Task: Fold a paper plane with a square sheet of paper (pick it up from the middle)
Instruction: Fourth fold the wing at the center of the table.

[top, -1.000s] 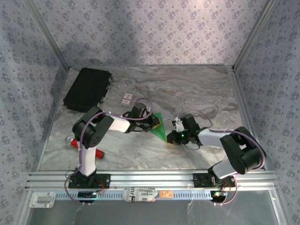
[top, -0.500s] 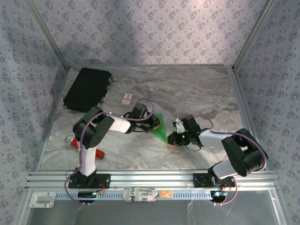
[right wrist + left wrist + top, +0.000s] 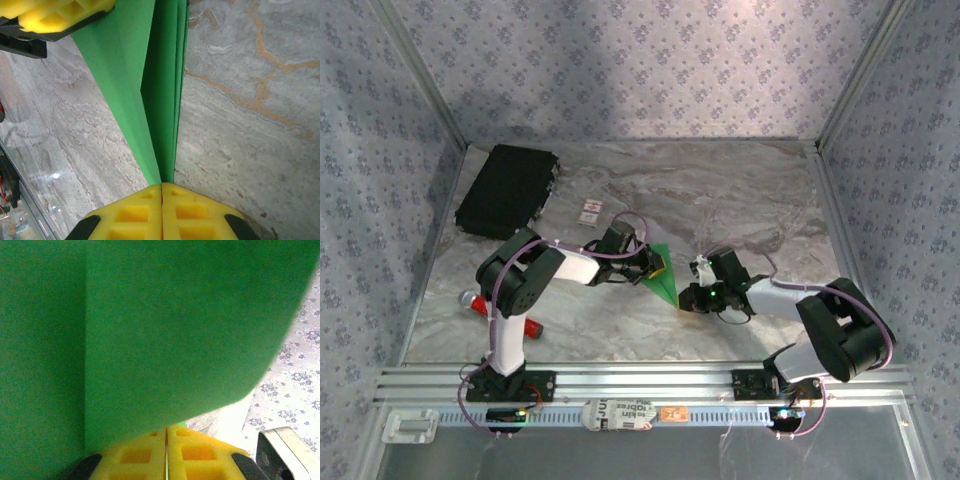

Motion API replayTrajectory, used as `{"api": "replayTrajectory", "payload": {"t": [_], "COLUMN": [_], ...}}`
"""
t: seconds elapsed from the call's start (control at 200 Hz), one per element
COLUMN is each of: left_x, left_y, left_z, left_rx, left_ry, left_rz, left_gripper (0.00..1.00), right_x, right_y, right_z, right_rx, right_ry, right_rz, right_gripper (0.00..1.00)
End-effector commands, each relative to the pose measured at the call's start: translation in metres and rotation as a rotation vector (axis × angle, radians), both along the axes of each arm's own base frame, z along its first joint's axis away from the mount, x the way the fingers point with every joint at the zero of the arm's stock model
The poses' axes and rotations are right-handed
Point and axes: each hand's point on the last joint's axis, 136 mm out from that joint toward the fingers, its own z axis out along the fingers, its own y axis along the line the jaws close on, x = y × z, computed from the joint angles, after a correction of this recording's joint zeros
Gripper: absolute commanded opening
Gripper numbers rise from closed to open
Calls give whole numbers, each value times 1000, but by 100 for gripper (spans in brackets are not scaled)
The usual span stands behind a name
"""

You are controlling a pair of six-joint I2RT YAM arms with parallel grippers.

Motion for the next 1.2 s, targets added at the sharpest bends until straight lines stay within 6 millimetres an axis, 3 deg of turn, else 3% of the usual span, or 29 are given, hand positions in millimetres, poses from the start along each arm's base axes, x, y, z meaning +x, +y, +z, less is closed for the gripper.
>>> {"api": "replayTrajectory", "payload": {"t": [0.0, 0.59, 0.77, 0.989, 1.194], "left_x": [-3, -5, -6, -6, -7], "left_y": [21, 22, 22, 22, 23], "left_z": [-36, -36, -36, -36, -37], "left_rx": [99, 97, 98, 102, 107], "left_ry": [58, 57, 58, 56, 60], "left_rz": [52, 50, 46, 45, 44], "left_gripper": [8, 8, 8, 8, 8], "right_x": [-38, -37, -13, 19, 38], "right_y": [-20, -19, -17, 11, 39], "right_z": [-24, -14, 14, 54, 56], "right_rx": [-79, -77, -52, 62, 61], "right_ry": [150, 142, 41, -34, -40], "right_rz": [12, 15, -32, -11, 23], "right_gripper": [10, 10, 12, 6, 5]}}
